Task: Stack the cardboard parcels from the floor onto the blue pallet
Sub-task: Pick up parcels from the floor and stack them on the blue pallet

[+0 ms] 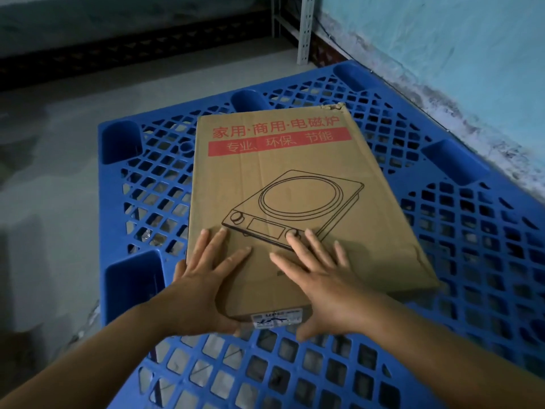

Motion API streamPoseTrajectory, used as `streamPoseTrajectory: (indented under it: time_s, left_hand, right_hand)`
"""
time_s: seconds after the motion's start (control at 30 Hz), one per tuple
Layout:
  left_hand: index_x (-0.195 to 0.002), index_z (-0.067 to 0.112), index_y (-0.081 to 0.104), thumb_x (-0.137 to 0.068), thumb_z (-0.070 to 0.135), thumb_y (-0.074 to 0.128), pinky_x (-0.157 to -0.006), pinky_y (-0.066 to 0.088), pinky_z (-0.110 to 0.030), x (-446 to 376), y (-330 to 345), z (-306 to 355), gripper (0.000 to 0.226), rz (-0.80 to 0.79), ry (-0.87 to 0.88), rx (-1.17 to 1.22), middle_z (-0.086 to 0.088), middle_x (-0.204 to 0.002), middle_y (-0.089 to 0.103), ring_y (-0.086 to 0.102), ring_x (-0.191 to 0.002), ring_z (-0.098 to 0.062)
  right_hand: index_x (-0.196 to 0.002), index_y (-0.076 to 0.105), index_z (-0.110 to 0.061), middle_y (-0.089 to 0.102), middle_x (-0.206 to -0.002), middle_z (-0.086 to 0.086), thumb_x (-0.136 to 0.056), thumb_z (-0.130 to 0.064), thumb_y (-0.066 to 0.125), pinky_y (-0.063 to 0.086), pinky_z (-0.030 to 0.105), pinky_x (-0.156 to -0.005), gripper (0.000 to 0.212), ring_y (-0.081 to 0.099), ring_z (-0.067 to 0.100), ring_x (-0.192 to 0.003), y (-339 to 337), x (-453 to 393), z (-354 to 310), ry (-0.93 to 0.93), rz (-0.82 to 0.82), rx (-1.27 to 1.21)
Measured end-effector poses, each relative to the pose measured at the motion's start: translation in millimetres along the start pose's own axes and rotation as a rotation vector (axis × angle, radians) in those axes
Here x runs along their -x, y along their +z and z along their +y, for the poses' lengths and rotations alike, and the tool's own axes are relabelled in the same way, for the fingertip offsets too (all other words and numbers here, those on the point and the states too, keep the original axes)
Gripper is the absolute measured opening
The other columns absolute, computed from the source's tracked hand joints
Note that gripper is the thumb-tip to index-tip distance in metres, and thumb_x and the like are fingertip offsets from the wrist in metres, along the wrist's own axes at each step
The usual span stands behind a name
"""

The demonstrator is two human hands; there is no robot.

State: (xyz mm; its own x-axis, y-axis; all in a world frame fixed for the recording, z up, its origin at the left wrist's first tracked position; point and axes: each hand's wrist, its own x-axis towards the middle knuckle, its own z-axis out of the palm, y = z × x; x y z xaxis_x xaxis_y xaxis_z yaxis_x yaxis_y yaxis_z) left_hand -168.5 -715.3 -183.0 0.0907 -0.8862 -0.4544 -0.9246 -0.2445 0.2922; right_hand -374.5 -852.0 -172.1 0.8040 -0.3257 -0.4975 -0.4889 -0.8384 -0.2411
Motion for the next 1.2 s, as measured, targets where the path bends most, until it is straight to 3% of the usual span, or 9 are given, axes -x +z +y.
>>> streamPoseTrajectory:
  time_s: [0.4, 0.7, 1.2]
  left_hand:
    - [-0.15, 0.044, -0.003, -0.066, 0.075, 0.063, -0.114, -0.003, -0.058, -65, -17, 39, 0.111, 0.118, -0.017, 0.051, 0.012, -0.151, -0.038, -0.044, -0.134, -0.018]
    - [-0.151, 0.039, 0.0, -0.07, 0.064, 0.068, -0.115, 0.004, -0.058, -128, -43, 68, 0.109, 0.125, -0.049, 0.046, 0.005, -0.156, -0.028, -0.032, -0.141, -0.025]
    - [-0.152, 0.035, -0.001, -0.073, 0.064, 0.067, -0.113, 0.003, -0.061, -190, -65, 101, 0.109, 0.132, -0.088, 0.062, 0.0, -0.158, -0.026, -0.03, -0.142, -0.029]
  right_hand:
    - [-0.145, -0.016, -0.048, -0.038, -0.151, -0.01, -0.086, -0.011, 0.064, -0.008, 0.06, -0.111, 0.106, -0.033, 0.023, -0.14, -23, -18, 57, 0.196, 0.116, -0.002]
    - [-0.146, -0.004, -0.053, -0.024, -0.157, -0.012, -0.086, -0.004, 0.061, -0.006, 0.061, -0.111, 0.101, -0.022, 0.021, -0.145, -48, -32, 109, 0.301, 0.194, -0.022]
    - [-0.142, 0.007, -0.059, -0.015, -0.158, -0.018, -0.078, 0.003, 0.065, -0.008, 0.06, -0.112, 0.106, -0.017, 0.016, -0.146, -85, -50, 169, 0.35, 0.181, -0.1]
